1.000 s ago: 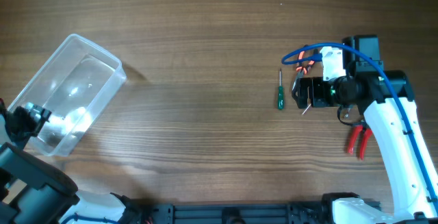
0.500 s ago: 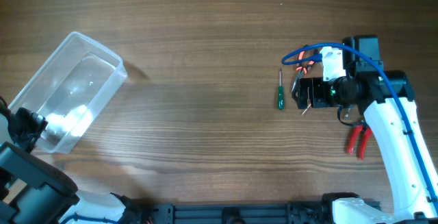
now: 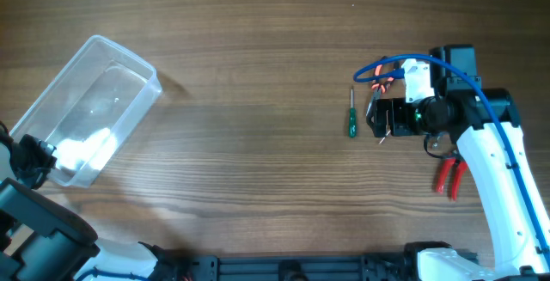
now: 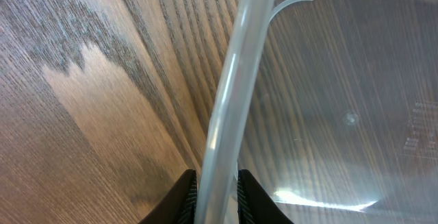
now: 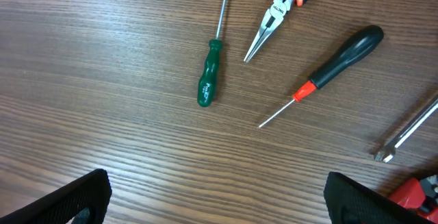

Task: Pack container
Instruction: 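Reach the left gripper to the clear container's edge and grasp it, then drag the clear container with the left gripper to table center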

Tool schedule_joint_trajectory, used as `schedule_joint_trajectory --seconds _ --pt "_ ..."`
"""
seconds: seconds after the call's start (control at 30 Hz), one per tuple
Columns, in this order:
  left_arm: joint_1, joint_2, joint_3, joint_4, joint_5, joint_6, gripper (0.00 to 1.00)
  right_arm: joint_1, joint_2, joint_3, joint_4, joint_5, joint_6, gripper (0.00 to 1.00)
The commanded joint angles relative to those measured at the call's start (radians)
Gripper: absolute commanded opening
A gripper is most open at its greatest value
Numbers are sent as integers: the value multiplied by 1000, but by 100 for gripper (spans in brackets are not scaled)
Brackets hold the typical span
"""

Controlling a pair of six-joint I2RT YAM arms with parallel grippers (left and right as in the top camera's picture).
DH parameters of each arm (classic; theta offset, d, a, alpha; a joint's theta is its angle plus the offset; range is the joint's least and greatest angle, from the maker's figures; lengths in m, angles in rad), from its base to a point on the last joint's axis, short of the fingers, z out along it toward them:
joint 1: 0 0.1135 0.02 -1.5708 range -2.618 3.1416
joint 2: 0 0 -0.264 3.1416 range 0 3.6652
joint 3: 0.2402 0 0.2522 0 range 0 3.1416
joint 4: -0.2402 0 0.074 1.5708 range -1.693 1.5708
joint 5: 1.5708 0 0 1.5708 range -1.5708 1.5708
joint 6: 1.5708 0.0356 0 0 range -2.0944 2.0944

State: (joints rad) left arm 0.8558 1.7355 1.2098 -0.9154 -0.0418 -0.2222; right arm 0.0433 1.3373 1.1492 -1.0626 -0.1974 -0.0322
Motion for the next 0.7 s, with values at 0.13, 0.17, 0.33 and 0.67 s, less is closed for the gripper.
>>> schedule_joint_trajectory --seconds 0.13,0.17,0.33,0.67 --pt "6 11 -6 2 53 -2 4 5 2 25 -5 18 -17 100" --pt "6 11 -6 2 53 -2 4 5 2 25 -5 18 -17 100" --pt "6 11 -6 8 87 -2 4 5 2 25 -5 18 -17 100" --pt "-7 -66 10 14 257 11 4 5 2 25 -4 18 -17 100"
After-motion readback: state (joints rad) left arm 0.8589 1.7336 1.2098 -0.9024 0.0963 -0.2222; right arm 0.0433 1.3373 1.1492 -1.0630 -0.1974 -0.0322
